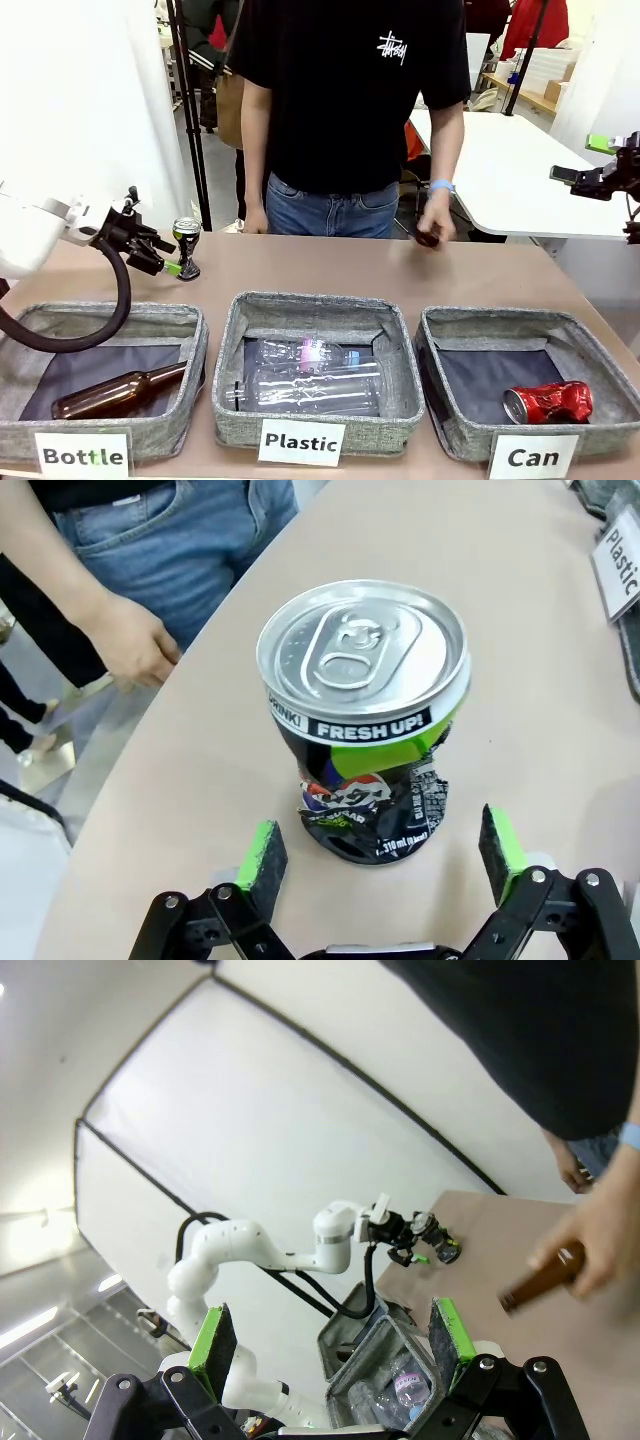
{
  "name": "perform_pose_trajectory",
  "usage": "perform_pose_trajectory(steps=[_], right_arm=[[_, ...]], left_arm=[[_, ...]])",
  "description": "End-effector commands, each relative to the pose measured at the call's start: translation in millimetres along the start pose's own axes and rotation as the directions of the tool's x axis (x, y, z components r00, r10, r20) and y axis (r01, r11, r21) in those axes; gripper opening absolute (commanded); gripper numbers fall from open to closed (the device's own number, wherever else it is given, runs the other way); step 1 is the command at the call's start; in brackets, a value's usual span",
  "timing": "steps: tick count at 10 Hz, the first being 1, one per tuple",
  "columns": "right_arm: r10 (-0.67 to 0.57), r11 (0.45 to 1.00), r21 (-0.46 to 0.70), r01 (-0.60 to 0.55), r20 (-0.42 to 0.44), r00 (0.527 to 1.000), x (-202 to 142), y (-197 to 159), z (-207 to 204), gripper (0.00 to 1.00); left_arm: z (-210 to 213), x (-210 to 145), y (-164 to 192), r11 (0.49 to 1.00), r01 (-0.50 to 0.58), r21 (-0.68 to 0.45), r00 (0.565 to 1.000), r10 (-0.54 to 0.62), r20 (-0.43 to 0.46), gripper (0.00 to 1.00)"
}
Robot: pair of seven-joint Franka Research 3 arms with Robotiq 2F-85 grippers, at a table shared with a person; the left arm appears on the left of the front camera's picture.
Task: Sort the can waste into the basket.
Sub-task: Pick up the can waste from the table and place it in the right Fabric basket.
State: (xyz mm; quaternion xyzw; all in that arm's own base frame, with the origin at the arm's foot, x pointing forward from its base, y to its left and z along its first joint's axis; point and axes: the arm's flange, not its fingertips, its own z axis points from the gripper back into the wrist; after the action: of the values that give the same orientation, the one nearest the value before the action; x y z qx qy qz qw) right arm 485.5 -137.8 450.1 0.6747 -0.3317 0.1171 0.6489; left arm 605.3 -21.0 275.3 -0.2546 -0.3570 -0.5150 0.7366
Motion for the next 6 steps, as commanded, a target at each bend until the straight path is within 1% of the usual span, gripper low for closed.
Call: perform_pose_trajectory(steps=[1,3,6], right_arm=[[0.01,1.0,0.009,-0.01,-0.008,1.0,-0.3,2.5,1.2,1.0],[0.01,1.0,0.009,-0.01,-0.008,1.0,-0.3,2.5,1.2,1.0],[0.01,1.0,0.009,-0.01,-0.008,1.0,-0.3,2.5,1.2,1.0]], left_arm=[[-8.4,2.2,9.1,0.999,-0.037,0.02,0.999,0.037,0.004,1.0],[-13.9,-1.2,12.8,0.998,-0.062,0.032,0.998,0.061,0.019,1.0],[-15.5,-0.9,13.1,0.997,-0.079,0.0,0.994,0.079,0.073,1.0]])
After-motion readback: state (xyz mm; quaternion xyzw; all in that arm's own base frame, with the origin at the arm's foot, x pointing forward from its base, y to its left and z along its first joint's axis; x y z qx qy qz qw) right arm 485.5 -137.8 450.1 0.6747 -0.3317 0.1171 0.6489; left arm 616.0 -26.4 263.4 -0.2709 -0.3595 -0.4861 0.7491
